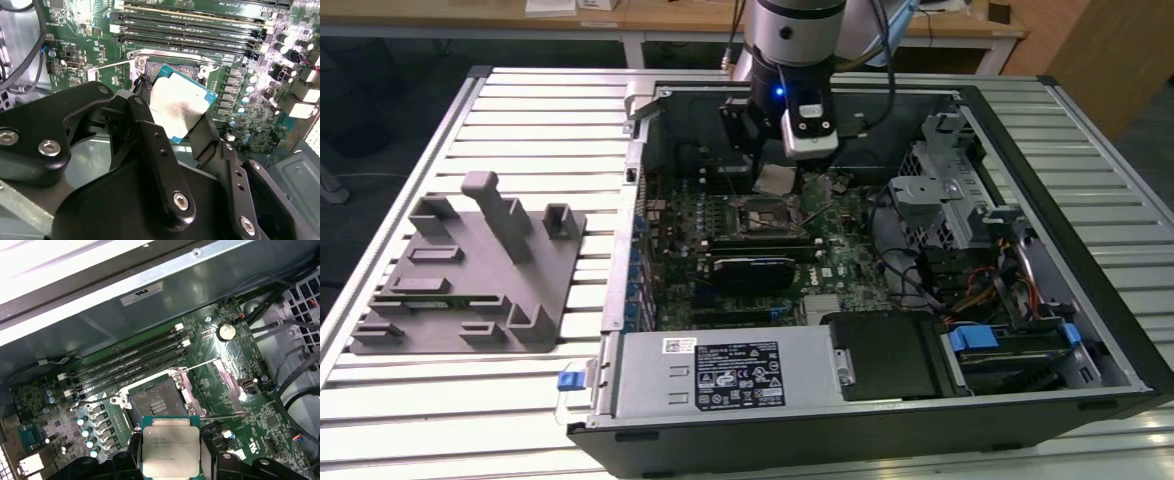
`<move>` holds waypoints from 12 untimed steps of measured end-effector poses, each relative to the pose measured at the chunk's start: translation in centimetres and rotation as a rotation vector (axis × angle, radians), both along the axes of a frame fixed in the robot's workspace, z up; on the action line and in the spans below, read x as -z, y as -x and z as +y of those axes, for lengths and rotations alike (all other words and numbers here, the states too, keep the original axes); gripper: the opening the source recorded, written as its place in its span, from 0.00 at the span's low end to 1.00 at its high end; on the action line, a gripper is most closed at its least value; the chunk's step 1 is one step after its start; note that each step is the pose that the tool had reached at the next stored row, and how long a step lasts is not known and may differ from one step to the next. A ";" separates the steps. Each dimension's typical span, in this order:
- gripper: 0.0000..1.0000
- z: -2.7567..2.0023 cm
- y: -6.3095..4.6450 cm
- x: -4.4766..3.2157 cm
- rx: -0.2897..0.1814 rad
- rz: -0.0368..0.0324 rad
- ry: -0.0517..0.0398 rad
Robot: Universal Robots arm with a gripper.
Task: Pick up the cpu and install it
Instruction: 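Place the cpu into insertion slot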
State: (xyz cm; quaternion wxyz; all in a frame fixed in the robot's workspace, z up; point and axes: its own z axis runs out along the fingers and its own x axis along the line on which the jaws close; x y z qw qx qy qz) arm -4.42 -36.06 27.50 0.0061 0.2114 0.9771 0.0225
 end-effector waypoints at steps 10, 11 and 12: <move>0.55 0.00 0.0 0.00 0.114 0.0000 -0.0001; 0.55 0.00 0.0 0.00 0.125 0.0000 0.0000; 0.55 0.00 0.0 0.00 0.136 0.0000 -0.0001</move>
